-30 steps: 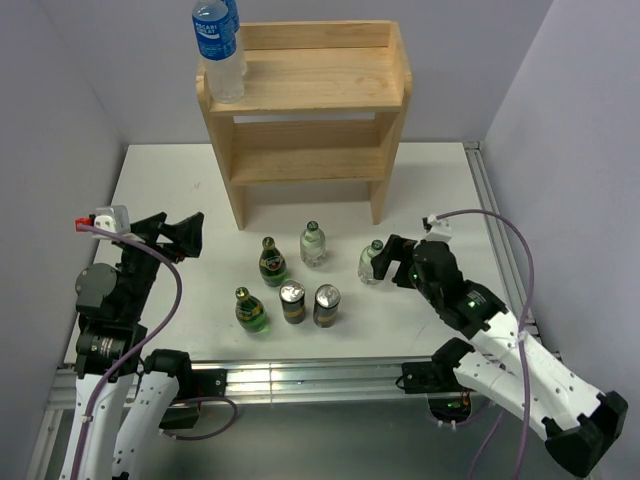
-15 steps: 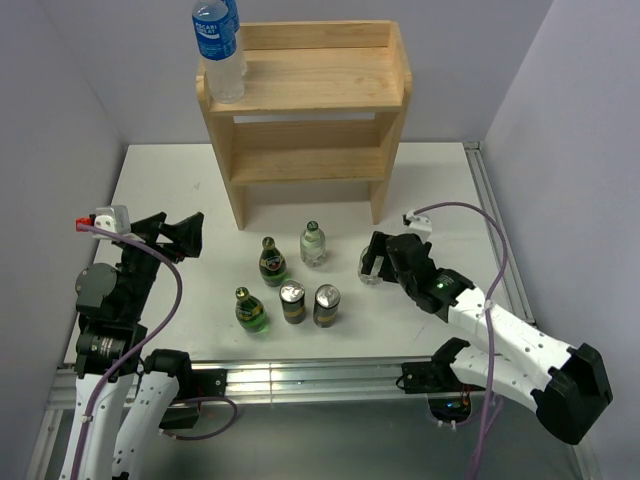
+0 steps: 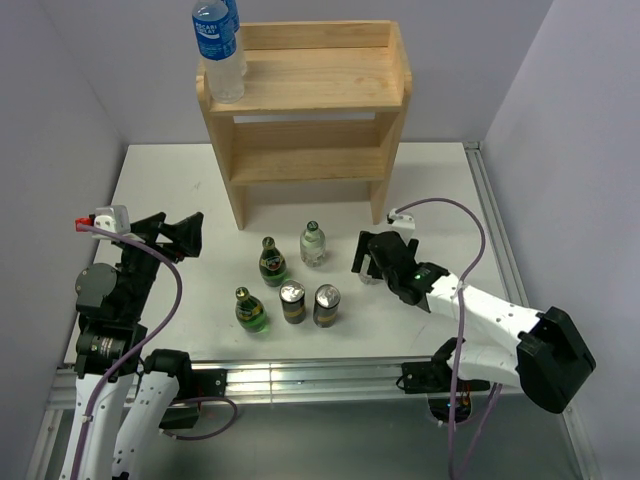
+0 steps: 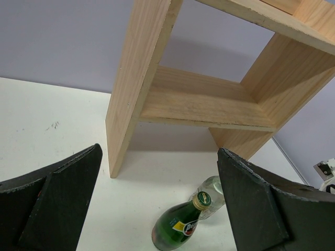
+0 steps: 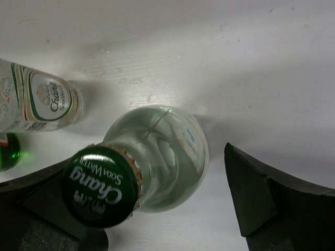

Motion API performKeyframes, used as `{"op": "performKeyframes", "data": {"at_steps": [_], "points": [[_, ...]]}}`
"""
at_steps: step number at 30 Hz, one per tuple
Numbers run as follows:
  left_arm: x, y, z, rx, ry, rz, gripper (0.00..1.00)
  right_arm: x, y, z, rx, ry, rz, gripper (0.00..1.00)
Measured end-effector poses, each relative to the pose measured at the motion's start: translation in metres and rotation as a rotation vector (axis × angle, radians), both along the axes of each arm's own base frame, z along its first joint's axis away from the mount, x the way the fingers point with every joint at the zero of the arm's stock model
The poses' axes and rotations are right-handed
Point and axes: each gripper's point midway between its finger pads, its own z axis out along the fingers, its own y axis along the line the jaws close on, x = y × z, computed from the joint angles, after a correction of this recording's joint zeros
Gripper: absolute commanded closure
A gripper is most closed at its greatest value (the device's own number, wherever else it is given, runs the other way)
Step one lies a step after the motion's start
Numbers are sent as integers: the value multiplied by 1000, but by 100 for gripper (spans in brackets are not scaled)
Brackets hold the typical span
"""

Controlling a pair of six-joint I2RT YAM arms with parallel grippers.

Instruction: Place and organize the beverage onto the shelf

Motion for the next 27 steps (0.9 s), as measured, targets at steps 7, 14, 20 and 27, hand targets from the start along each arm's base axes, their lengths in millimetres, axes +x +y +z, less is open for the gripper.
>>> {"op": "performKeyframes", "data": {"at_steps": [7,14,20,27], "points": [[-1,0,1,-1,-5,0,1,11,1,-7,-16,-25,-44,0],[-2,0,2,-1,-8,0,1,9,4,-19,-27,-58,-86,0],[-2,0,2,-1,-8,-1,1,3,3,-27,-30,-99,-125,0],[-3,0,3,-2,-14,-1,1,-5,4,-38,-54,-163,-163,0]]}}
